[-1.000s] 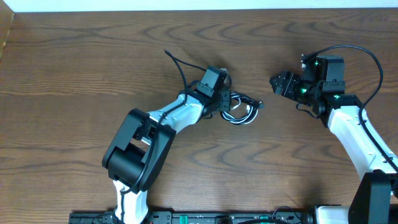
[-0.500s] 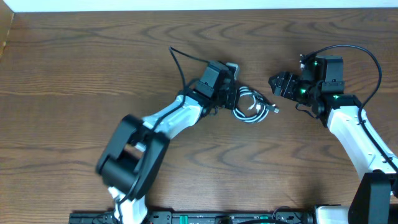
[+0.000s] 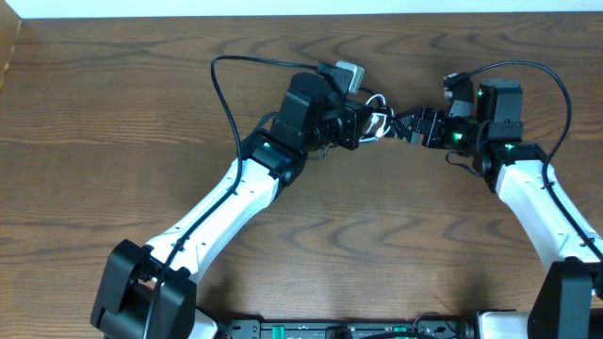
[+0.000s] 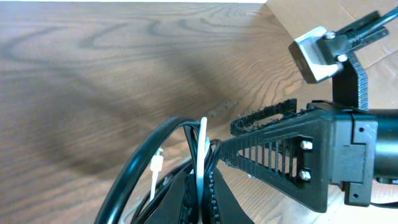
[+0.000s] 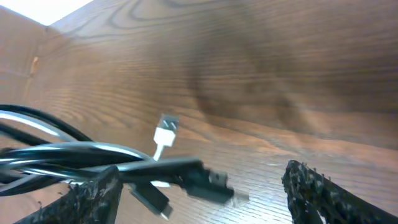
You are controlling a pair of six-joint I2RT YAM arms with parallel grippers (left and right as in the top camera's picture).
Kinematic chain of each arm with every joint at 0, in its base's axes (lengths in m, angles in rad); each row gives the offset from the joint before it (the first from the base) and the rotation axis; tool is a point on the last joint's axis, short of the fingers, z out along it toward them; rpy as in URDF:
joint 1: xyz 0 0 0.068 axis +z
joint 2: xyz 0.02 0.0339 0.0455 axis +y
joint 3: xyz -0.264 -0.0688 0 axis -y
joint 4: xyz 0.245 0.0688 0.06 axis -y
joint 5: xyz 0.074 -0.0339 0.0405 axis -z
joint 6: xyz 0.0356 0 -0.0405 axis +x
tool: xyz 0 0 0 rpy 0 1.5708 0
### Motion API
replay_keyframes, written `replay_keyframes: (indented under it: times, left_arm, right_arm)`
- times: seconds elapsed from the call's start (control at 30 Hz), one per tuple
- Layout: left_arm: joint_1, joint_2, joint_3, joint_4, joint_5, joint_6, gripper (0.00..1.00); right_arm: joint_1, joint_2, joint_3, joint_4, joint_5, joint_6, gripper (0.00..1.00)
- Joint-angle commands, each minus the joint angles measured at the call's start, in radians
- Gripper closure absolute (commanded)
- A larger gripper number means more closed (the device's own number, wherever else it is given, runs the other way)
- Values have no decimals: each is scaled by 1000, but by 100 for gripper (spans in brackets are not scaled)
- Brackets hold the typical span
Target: Untangle cables
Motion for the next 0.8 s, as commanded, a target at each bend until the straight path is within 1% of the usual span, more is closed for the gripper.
replay_keyframes:
  times: [0.0,0.13,0.27,0.43,0.5,0.6,0.63,0.77]
  left_arm:
    - [0,-6,5,11,25,-72,92]
    - [7,-6,5,16,69,-123,93]
    - [45,-6,5,23,135,-233,92]
    - [111,-6,5,77,321,-362,93]
    - [137,-6,5,122,420,-391,93]
    - [163,-6,5,183,533,-433,92]
    - [169,-6,5,203,568,-446,92]
    - [176,-6,5,274,669,-465,93]
  right_arm:
    - [15,-7,14,3,-48,-41,20]
    - [29,-7,14,3,-42,-81,20]
    - [49,-7,14,3,-21,-93,20]
    - [81,1,14,23,41,-93,21]
    - [95,12,14,49,42,-88,24]
    - [110,26,14,75,75,-24,30]
    - [116,33,14,79,117,28,33]
    - [127,60,14,84,236,196,37]
